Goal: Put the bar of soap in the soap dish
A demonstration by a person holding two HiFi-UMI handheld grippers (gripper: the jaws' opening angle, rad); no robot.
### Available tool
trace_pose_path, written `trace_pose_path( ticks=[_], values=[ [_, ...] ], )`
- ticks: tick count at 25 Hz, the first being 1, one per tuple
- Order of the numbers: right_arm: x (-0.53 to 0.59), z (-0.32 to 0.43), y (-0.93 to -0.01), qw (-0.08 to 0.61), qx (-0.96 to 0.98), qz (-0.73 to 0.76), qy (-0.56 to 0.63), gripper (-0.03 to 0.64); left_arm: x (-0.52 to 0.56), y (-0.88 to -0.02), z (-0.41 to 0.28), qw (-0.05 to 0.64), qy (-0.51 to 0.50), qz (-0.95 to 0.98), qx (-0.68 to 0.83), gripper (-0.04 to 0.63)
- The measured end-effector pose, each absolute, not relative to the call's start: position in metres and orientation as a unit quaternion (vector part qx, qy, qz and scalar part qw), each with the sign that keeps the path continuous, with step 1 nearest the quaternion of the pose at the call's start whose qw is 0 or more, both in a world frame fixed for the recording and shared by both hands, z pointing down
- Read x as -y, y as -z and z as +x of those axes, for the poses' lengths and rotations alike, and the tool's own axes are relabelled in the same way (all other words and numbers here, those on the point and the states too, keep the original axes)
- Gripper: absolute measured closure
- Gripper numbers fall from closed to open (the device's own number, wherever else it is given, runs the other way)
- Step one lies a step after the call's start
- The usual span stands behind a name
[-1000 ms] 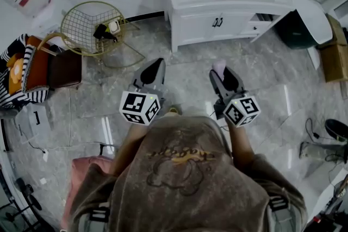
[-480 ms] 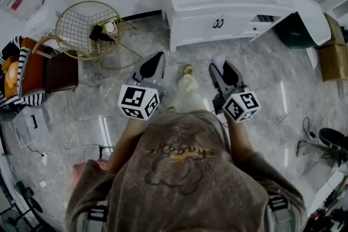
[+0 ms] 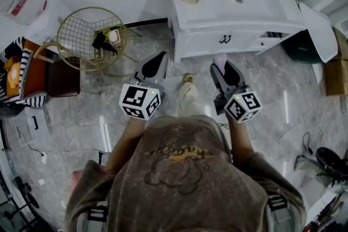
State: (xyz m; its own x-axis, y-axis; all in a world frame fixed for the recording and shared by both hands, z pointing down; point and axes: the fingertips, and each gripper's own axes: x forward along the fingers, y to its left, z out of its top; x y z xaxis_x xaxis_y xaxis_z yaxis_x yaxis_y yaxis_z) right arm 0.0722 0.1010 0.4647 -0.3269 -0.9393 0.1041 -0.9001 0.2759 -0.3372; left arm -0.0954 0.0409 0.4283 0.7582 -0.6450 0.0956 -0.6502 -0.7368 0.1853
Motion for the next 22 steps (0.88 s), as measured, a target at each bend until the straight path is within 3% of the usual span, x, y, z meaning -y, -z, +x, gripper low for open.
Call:
trace_pose_path(
  ticks=[22],
  values=[
    [0.113,0.163,-0.446,0.047,-0.835,-0.518,0.179,0.420,0.154,-0.404,0.012,0.116,-0.017,0.918,0.379,0.591]
  ],
)
